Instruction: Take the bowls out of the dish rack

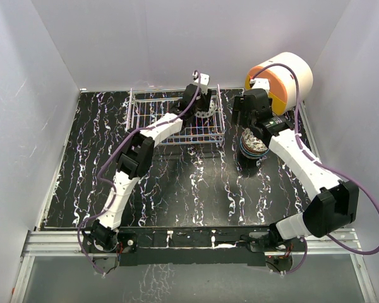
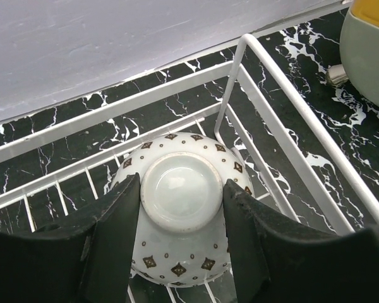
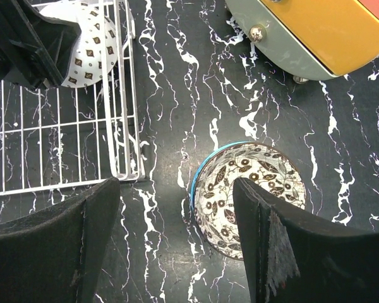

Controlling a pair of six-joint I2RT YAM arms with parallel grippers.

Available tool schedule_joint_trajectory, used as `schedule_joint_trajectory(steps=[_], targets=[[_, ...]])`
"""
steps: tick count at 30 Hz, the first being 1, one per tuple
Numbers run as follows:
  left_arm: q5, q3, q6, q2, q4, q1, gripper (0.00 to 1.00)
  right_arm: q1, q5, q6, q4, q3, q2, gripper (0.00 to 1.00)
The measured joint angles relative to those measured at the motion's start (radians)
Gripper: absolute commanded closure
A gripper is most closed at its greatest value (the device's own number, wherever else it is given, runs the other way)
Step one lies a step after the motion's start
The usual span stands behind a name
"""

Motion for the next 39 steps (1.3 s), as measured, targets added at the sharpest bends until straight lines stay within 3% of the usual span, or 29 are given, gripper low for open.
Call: schedule_joint_trajectory(steps=[8,20,25,39], targets=[[0.115,-0.124,-0.138,-0.093,0.016,0.045,0.75,0.000,-0.026,-0.001,-0.001,0.000,0.014,0.28],[0.333,-0.379,-0.459,-0.271,0.097,0.248,0.75,0.000,-0.089,0.008,-0.002,0.026,0.080,0.31],[0.404,-0.424,-0.575,-0.281,0.151,0.305,0.75,0.000,-0.179,0.019,0.007,0.108,0.129,0.32],[0.643,-0.520,-0.889,-0.282,0.406,0.325,0.75,-0.003,-0.461,0.118,0.107,0.322,0.341,0.32]])
